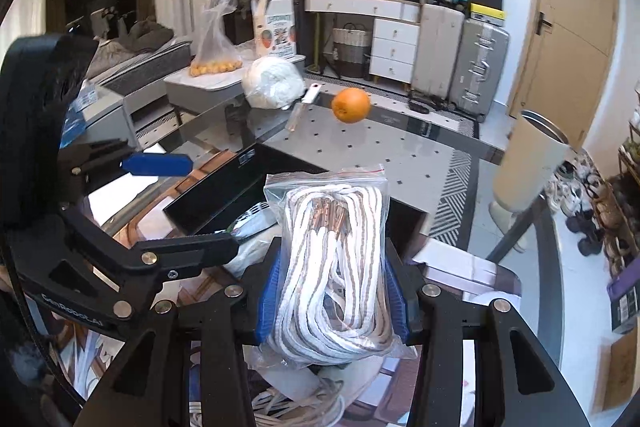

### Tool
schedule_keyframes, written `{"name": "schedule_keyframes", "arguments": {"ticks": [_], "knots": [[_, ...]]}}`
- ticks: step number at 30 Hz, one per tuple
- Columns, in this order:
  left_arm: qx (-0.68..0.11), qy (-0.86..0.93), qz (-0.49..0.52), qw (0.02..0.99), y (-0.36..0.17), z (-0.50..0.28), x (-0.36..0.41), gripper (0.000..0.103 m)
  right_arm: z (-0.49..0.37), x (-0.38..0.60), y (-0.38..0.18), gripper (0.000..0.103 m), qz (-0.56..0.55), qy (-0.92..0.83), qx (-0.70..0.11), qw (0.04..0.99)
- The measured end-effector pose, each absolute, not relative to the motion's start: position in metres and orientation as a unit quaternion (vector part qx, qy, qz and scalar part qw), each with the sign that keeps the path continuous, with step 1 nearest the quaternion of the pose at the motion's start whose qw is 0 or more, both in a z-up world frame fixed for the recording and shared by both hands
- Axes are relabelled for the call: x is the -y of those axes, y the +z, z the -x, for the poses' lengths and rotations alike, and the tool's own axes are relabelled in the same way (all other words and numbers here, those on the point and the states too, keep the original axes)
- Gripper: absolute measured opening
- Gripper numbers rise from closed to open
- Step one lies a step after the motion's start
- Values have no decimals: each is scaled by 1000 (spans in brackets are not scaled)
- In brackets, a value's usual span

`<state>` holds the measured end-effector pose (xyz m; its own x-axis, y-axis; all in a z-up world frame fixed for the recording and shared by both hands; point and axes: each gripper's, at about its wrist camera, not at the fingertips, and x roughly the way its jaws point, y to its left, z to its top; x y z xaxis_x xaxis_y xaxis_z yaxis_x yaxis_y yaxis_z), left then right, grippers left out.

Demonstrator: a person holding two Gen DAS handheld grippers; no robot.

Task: Organize soft objects
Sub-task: 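Open right gripper to drop bagged rope while left gripper drops green packet into box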

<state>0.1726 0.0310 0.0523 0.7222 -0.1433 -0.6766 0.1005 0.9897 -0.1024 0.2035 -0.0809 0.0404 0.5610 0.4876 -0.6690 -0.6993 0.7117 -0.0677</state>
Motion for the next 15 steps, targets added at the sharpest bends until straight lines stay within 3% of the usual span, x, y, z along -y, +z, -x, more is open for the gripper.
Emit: {"name": "schedule_keyframes", "arguments": {"ticks": [4,15], "knots": [[-367,-58,36,928,49,-169,-37,103,-207,69,32,45,177,366,-329,853],[-374,-46,62,924,35,-158,-59,103,-224,37,23,45,250,429,-330,803]]}}
